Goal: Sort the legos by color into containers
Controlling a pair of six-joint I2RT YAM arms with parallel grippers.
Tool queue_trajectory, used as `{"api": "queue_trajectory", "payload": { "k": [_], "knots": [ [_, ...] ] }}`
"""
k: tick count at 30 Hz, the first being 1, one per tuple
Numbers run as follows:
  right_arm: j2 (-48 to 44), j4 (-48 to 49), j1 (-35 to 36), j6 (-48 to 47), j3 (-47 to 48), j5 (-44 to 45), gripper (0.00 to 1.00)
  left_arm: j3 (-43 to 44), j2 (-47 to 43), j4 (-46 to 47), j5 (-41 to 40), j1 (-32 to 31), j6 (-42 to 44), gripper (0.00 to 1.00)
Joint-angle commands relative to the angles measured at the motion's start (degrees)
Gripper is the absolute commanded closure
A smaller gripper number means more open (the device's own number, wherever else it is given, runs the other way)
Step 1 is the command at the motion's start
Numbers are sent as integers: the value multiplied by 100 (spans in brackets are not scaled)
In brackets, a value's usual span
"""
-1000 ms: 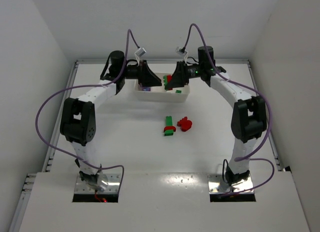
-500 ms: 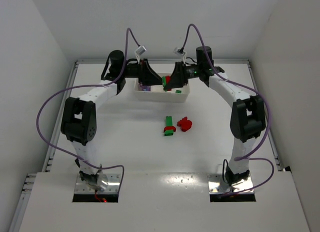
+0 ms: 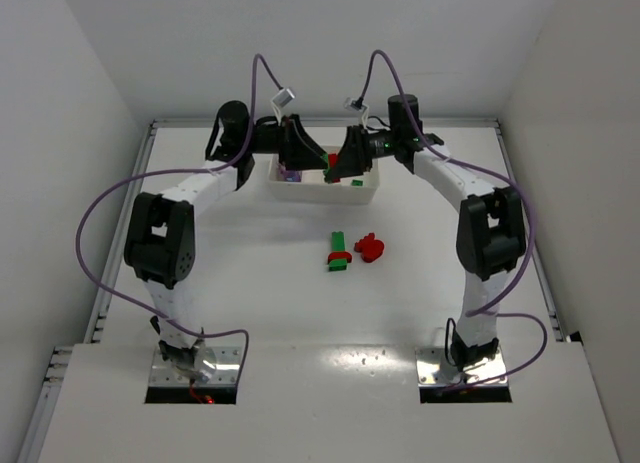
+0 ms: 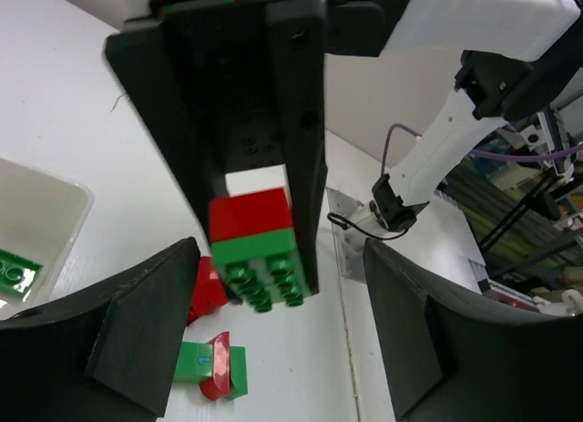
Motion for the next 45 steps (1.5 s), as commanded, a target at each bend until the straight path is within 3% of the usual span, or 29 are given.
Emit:
{"api": "queue_trajectory", "payload": {
  "k": [1, 4, 8, 12, 18, 21, 25, 30, 36, 41, 45],
  "knots": [
    [72, 205, 58, -109, 174, -28, 99, 136, -54, 544, 98, -86, -134, 18],
    [72, 205, 58, -109, 174, -28, 99, 136, -54, 544, 98, -86, -134, 16],
    [72, 205, 58, -109, 174, -28, 99, 136, -1, 544, 98, -86, -134, 25],
    [72, 205, 58, -109, 174, -28, 99, 136, 52, 474, 98, -86, -134, 44],
    [72, 205, 58, -109, 121, -28, 99, 136, 104, 315, 45, -86, -20, 63],
    [72, 205, 6, -109, 121, -28, 99, 188, 104, 315, 45, -86, -20, 61],
    [19, 205, 6, -109, 69, -28, 99, 189, 104, 315, 98, -86, -20, 44],
    [19, 205, -47, -109, 69, -28, 99, 189, 104, 315, 160, -86, -20, 37],
    [19, 205, -47, -109, 69, -28, 99, 136, 104, 315, 160, -86, -20, 39],
    [19, 205, -47, -109, 69, -28, 99, 136, 104, 262, 160, -86, -20, 56],
    [19, 153, -47, -109, 69, -28, 99, 136, 104, 262, 160, -86, -20, 57]
  ]
}}
